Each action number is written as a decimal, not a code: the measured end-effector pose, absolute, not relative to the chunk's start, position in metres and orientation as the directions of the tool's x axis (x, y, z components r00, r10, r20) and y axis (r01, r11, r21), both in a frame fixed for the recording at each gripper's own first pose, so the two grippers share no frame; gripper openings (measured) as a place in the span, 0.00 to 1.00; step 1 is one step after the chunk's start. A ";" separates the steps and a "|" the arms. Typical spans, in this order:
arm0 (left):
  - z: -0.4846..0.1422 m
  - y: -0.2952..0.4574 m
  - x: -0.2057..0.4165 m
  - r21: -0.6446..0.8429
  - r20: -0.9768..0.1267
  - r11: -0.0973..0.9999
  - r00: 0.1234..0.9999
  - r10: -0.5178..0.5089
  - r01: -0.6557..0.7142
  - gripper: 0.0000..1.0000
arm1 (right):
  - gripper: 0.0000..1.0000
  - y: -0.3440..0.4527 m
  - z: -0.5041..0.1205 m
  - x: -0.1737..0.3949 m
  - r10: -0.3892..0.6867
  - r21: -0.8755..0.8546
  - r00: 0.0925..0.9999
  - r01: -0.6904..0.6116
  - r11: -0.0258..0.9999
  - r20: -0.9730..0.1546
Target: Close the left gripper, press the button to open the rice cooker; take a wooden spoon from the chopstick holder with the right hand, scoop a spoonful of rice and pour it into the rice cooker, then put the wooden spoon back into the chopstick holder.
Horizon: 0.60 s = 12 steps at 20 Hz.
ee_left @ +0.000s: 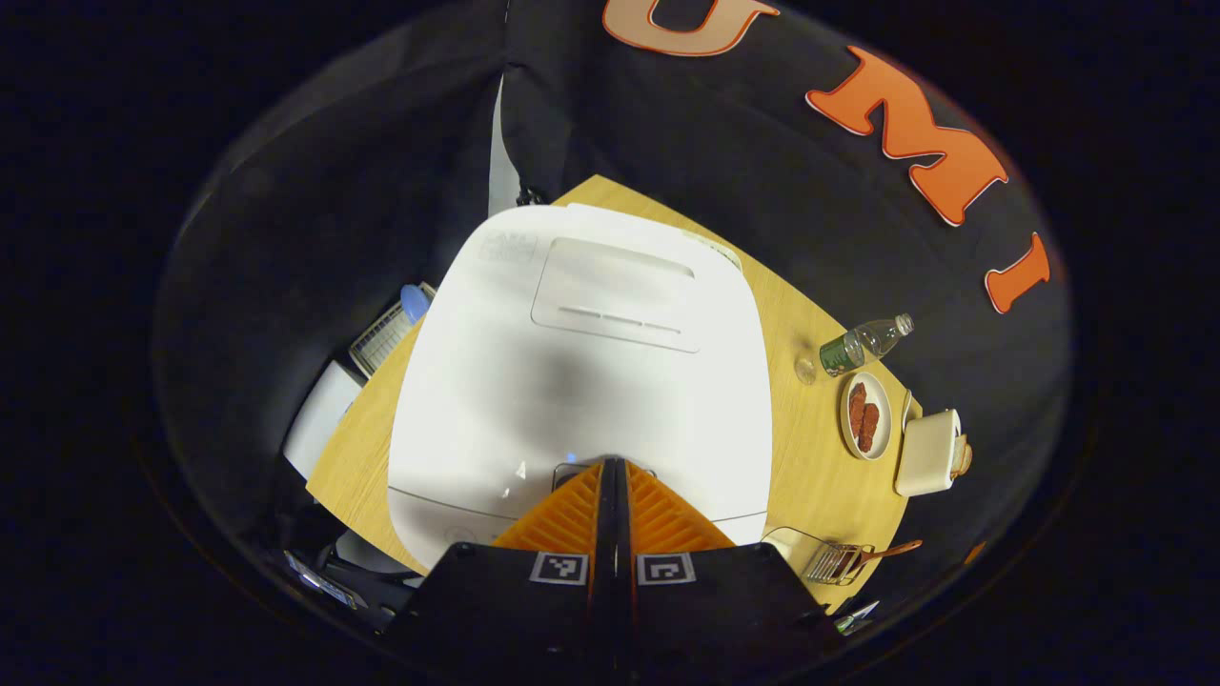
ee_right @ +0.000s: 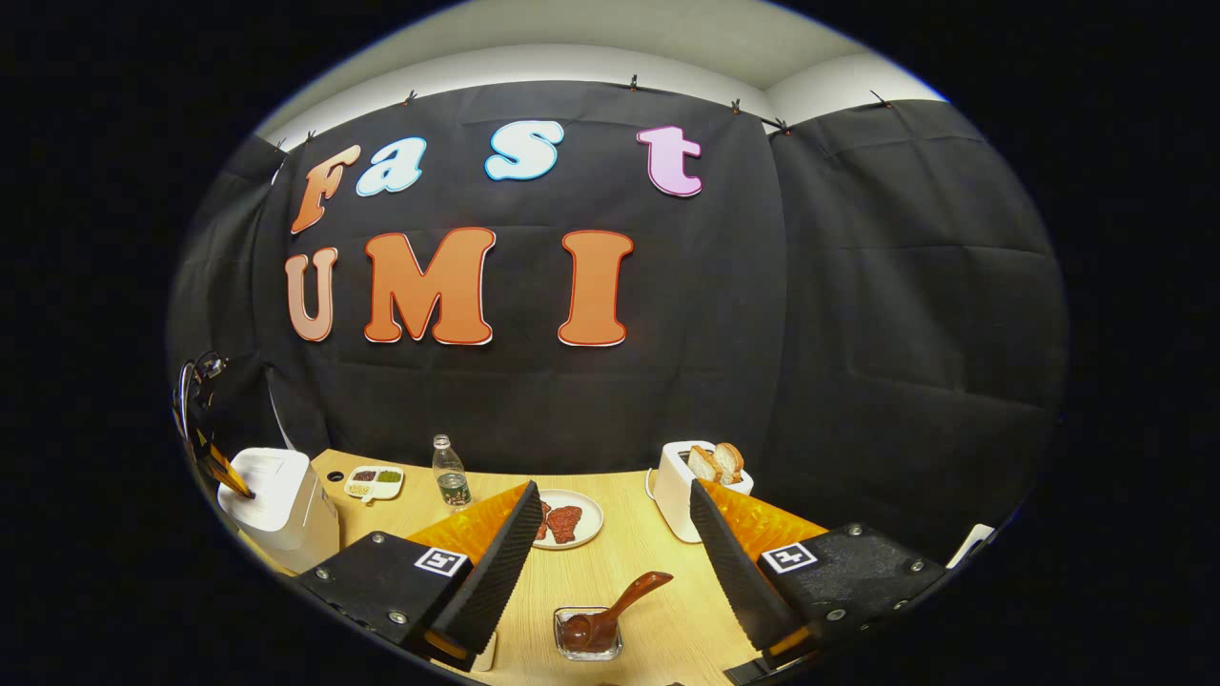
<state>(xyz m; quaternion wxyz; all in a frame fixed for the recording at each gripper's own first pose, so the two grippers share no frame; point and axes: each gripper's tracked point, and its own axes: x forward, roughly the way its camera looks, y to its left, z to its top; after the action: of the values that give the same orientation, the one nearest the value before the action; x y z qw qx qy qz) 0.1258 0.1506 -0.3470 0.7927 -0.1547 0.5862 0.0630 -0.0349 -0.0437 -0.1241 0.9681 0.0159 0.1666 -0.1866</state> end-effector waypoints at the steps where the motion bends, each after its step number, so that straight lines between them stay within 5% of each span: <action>1: -0.343 0.151 0.129 -0.170 -0.945 0.946 0.319 -0.077 -0.276 0.05 | 0.96 -0.043 -0.127 -0.035 -0.353 -0.030 0.875 0.364 0.931 -0.332; 5: -0.314 0.149 0.140 -0.189 -0.887 0.956 0.456 -0.069 -0.223 0.05 | 0.96 -0.047 -0.137 -0.036 -0.349 -0.040 0.868 0.359 0.933 -0.353; 9: -0.238 0.155 0.168 -0.141 -0.689 0.980 0.725 0.004 -0.139 0.05 | 0.96 -0.052 -0.162 -0.039 -0.339 -0.029 0.849 0.359 0.933 -0.406; 12: -0.182 0.138 0.173 -0.089 -0.547 0.994 0.837 0.010 -0.070 0.05 | 0.97 -0.056 -0.185 -0.042 -0.331 -0.026 0.826 0.360 0.933 -0.456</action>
<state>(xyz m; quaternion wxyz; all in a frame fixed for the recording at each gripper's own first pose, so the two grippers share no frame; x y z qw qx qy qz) 0.1730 0.1383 -0.1816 0.9570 -0.0527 0.2844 0.0209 -0.0422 -0.0558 -0.1846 0.9550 0.0307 0.2330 -0.1808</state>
